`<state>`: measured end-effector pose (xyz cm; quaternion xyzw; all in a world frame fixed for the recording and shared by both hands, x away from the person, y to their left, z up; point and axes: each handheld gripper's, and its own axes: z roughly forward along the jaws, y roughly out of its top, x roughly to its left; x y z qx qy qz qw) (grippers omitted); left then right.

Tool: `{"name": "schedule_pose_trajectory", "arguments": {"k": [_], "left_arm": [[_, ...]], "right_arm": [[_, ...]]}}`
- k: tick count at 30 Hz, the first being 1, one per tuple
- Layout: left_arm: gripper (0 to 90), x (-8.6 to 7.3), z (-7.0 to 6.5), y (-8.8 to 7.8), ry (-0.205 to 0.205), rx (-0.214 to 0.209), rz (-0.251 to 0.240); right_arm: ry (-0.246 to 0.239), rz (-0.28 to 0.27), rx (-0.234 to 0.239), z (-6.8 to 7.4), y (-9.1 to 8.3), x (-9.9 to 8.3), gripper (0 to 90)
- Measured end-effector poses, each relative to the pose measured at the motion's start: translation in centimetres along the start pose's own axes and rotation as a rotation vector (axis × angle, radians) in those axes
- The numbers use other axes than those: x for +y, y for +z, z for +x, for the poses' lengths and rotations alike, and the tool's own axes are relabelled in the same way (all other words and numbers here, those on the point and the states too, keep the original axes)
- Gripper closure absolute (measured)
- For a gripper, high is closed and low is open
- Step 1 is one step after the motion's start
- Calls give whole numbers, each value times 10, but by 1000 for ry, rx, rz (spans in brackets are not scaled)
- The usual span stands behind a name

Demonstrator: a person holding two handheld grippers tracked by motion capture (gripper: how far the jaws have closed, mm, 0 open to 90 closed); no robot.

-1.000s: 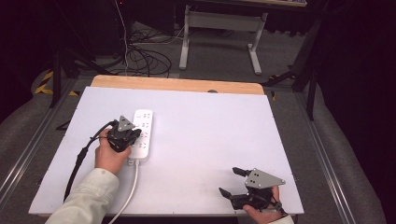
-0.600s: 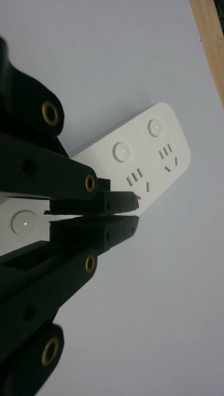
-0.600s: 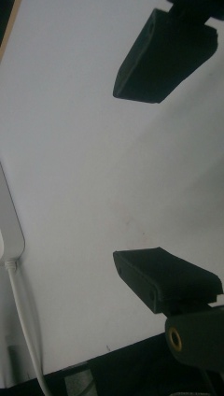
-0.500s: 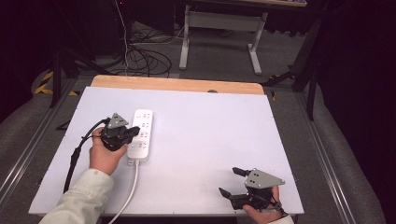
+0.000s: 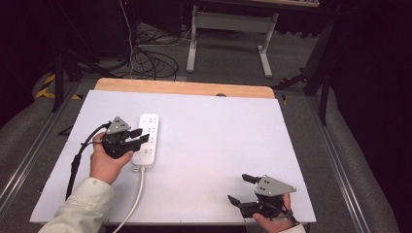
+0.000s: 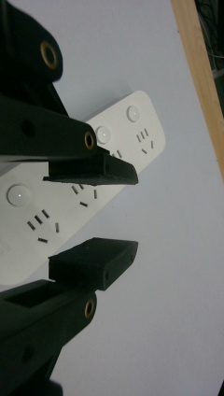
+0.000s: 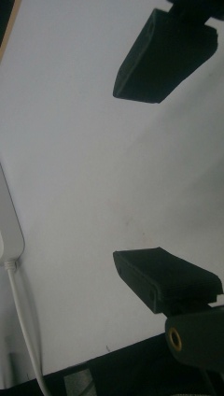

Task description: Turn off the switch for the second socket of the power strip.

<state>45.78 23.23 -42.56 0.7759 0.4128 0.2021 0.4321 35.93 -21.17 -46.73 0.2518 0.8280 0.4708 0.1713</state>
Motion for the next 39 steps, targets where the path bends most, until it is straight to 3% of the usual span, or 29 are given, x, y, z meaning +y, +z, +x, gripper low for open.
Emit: {"name": "schedule_pose_trajectory", "arguments": {"k": [4,13,16,21,26,30,39], "left_arm": [[570,4,-4,-9,36,-5,-7],[428,12,-14,-36,29,-50,-76],[400,12,-16,-43,23,-69,-81],[349,9,-20,-56,53,-81,-79],[316,2,-25,-70,54,-95,-85],[311,-7,-26,-77,43,-91,-56],[236,-32,-25,-90,77,-81,-102]], "right_arm": [[1,0,-2,0,0,0,188],[0,-1,-4,0,-1,0,188],[1,-1,-1,0,-1,0,187],[2,-2,-1,0,-1,0,187],[3,-4,0,1,-1,0,186],[1,-2,0,1,-1,0,187],[2,-4,-1,1,0,0,187]]}}
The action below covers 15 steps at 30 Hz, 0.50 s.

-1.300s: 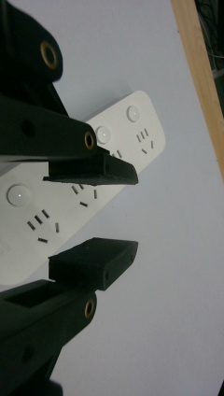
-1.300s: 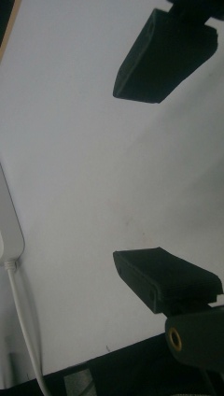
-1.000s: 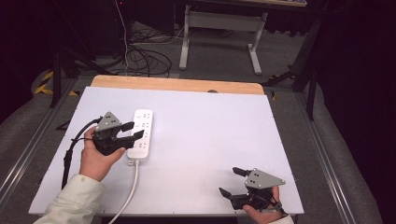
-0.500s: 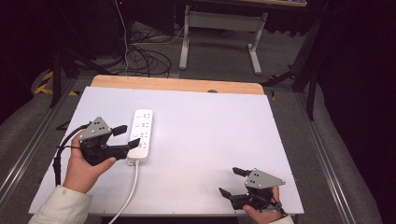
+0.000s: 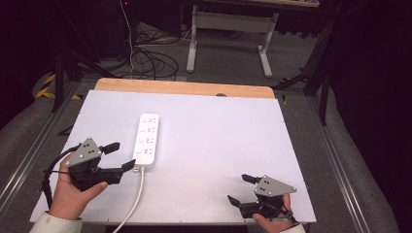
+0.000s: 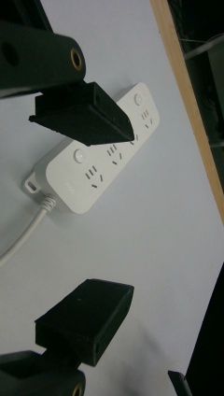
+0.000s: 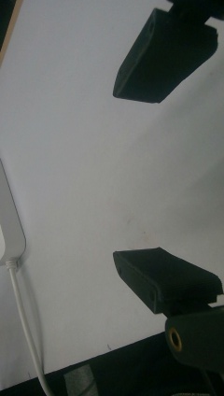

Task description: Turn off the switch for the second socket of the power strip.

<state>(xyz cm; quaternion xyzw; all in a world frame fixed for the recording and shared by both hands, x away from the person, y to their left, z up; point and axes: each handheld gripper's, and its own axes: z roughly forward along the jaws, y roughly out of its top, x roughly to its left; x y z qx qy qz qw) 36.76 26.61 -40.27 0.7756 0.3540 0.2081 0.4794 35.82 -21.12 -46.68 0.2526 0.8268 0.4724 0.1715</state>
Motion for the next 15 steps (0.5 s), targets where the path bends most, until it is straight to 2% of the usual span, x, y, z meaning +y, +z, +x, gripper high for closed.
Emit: {"name": "schedule_pose_trajectory", "arguments": {"k": [3,4,7,12,15], "left_arm": [[232,-10,0,-5,-11,-5,-12],[233,-13,0,-7,-31,-11,-18],[237,-26,3,-16,-36,14,-31],[237,-42,7,-22,-35,17,-43],[235,-49,8,-23,-66,29,-28]], "right_arm": [[1,-9,-2,0,0,0,186],[1,-9,-2,0,0,0,186],[2,-9,-1,0,0,0,186],[3,-13,-2,0,-1,0,186],[9,-13,-2,-1,-1,0,186]]}}
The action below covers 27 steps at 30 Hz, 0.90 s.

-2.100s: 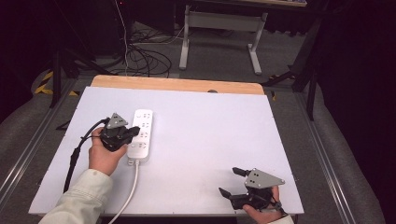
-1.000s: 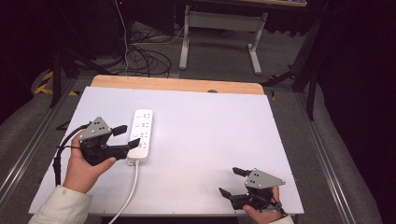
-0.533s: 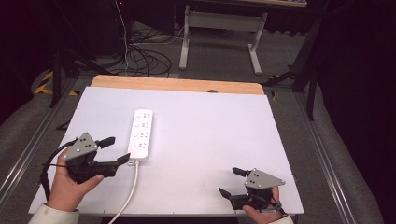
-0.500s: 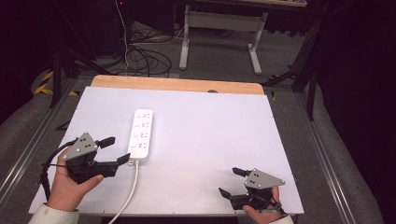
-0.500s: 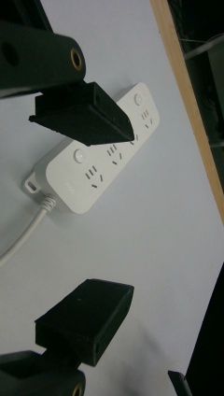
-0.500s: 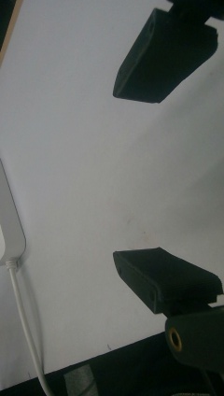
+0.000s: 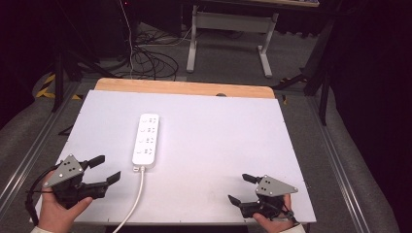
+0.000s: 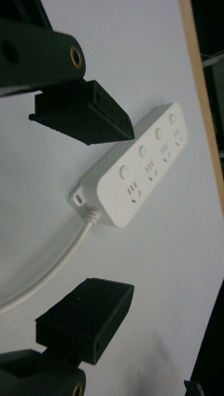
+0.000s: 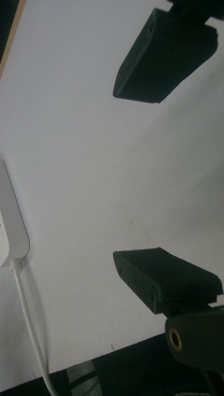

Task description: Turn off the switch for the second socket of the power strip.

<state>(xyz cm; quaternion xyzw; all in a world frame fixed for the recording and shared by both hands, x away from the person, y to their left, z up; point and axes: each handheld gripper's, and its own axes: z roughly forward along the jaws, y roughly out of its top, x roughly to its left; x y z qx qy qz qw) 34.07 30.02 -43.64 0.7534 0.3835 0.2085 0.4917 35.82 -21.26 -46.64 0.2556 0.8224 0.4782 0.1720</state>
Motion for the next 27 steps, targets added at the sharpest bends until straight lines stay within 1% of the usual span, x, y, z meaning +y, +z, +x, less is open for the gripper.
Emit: {"name": "schedule_pose_trajectory", "arguments": {"k": [1,3,6,7,9,10,11,12,13,14,17,18,20,21,24,25,26,27], "left_arm": [[205,-3,1,0,-14,-3,16],[201,-7,0,0,-32,-7,21],[184,-15,2,0,-27,-20,25],[175,-17,2,0,-37,-26,18],[162,-21,4,-1,-26,-12,-3],[135,-24,6,-1,-24,-3,-7],[114,-30,8,1,-11,33,-6],[110,-32,10,1,4,38,6],[110,-32,10,1,4,38,6],[110,-35,10,1,1,35,12],[110,-41,11,0,-5,-7,20],[110,-43,10,-1,-2,-13,25],[110,-47,10,-1,-14,-37,24],[110,-48,10,-2,-20,-42,18],[113,-48,11,-6,-31,-21,-7],[114,-47,11,-6,-44,-22,-12],[117,-47,11,-5,-47,-27,-11],[120,-47,11,-4,-58,-40,-12]], "right_arm": [[1,-2,2,0,0,0,186],[1,-2,2,0,0,0,187],[2,-4,2,-1,0,-1,187],[2,-5,2,-1,-1,-1,186],[7,-3,1,-1,-1,-1,186],[5,-4,-2,-1,-1,-1,186],[4,-10,-1,-1,-1,-1,186],[2,-8,-3,-1,-2,-1,187],[2,-9,-2,-1,-1,-1,186],[2,-9,-2,-1,-1,-1,186],[2,-3,-4,-2,-1,-1,187],[2,-3,-4,-2,-1,-1,187],[2,-4,-2,-2,-1,-1,186],[2,-4,-2,-2,-1,-1,186],[0,-3,-1,-2,-1,-1,186],[0,-4,-1,-2,-1,-1,187],[1,-5,1,-3,-1,-2,186],[1,-5,2,-3,-1,-1,187]]}}
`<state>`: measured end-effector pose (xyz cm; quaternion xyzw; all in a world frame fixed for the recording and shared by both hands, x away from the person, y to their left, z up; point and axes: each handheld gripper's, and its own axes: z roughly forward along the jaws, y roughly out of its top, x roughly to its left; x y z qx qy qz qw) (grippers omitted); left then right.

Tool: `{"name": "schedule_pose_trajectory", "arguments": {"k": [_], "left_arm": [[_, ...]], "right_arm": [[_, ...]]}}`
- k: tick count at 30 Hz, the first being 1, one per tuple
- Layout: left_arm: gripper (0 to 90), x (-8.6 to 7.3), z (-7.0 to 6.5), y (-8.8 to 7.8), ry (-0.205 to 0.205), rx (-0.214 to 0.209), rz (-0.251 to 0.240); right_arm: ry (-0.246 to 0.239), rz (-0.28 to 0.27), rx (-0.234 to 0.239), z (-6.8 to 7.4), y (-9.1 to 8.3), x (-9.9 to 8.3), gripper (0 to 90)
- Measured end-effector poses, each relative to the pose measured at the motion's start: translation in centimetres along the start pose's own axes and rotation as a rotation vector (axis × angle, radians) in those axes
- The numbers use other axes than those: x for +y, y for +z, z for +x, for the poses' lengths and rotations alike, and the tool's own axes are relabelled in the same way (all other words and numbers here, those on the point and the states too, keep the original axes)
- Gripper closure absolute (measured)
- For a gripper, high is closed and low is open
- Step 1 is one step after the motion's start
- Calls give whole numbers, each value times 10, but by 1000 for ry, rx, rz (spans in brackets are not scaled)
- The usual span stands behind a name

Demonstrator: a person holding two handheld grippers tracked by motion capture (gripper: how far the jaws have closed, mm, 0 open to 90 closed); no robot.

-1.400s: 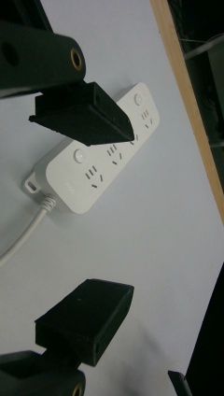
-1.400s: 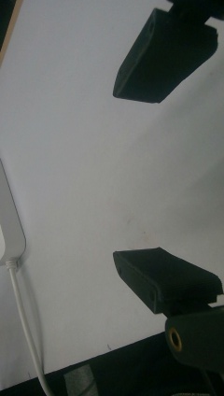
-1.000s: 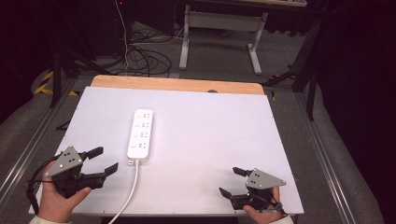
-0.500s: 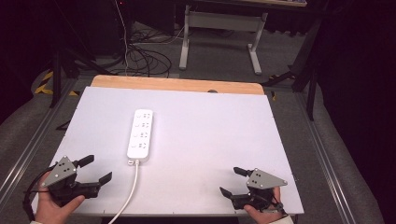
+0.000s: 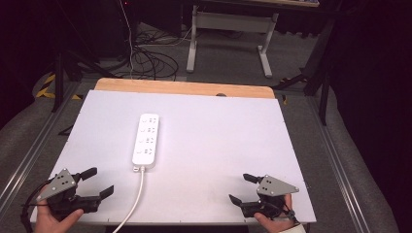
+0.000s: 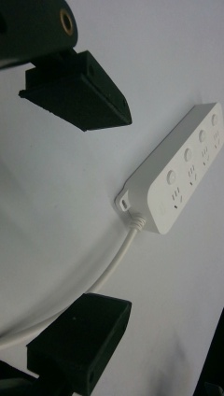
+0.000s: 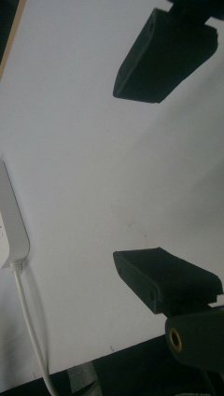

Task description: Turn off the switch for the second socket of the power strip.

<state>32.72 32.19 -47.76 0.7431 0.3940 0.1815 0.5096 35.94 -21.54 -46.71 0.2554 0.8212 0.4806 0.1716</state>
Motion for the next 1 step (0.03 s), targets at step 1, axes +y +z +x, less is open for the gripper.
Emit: {"name": "schedule_pose_trajectory", "arguments": {"k": [1], "left_arm": [[122,0,0,1,5,-4,6]], "right_arm": [[1,2,-1,0,0,0,187]]}}
